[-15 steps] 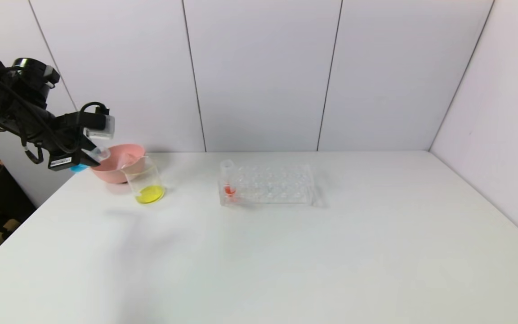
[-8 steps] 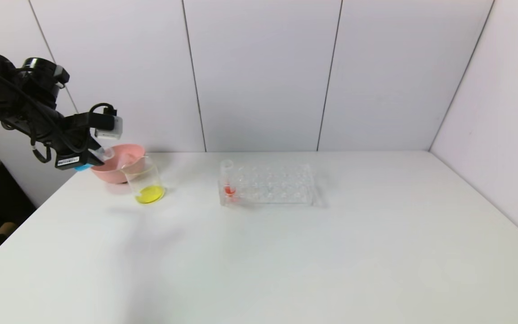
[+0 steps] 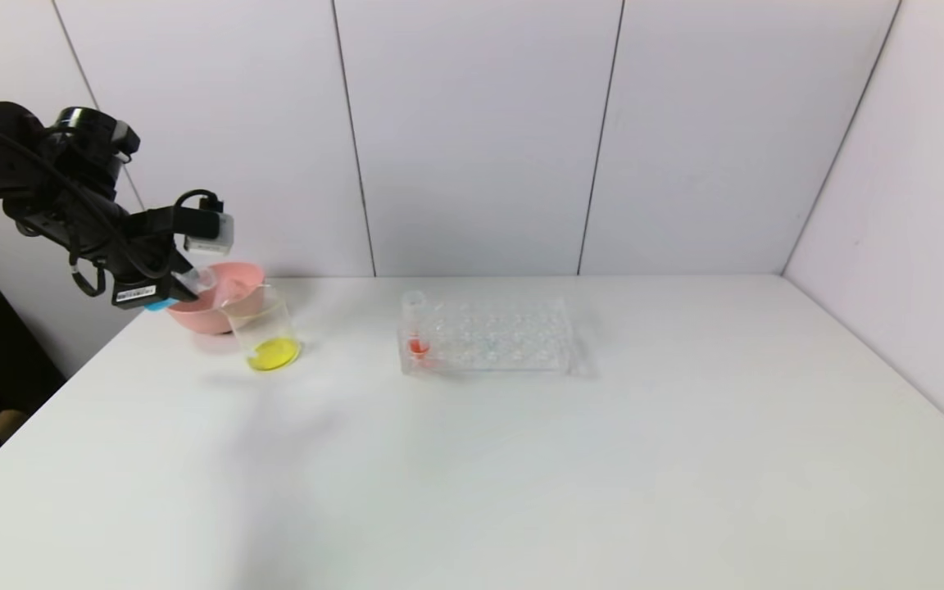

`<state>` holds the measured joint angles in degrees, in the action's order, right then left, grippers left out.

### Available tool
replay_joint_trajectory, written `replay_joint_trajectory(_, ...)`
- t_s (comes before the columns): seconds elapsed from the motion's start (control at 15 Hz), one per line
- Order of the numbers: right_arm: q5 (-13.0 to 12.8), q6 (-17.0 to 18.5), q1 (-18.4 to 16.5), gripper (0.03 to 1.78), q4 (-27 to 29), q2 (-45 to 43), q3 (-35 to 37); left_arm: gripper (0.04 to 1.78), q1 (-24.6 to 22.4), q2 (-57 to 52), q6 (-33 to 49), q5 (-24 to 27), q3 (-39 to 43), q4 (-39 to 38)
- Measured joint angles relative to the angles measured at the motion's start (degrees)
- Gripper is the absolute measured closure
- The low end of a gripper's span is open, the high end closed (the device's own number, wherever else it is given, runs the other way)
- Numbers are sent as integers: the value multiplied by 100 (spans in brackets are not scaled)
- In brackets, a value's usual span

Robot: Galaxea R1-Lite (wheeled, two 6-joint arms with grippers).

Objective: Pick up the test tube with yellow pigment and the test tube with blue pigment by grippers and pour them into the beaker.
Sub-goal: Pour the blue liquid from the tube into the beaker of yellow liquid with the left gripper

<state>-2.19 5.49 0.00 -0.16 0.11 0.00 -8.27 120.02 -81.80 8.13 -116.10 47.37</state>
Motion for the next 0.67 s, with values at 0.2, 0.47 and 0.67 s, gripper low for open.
replay_joint_trajectory(0.2,2,2,0,10,0,0,0,138,41,5,68,-113,0,-16)
replay_joint_trajectory(0.47,0,-1,0,10,0,0,0,138,140,33,79,-257,0,-121)
replay_joint_trajectory(0.67,0,-1,0,10,0,0,0,138,194,74,79,-439,0,-184)
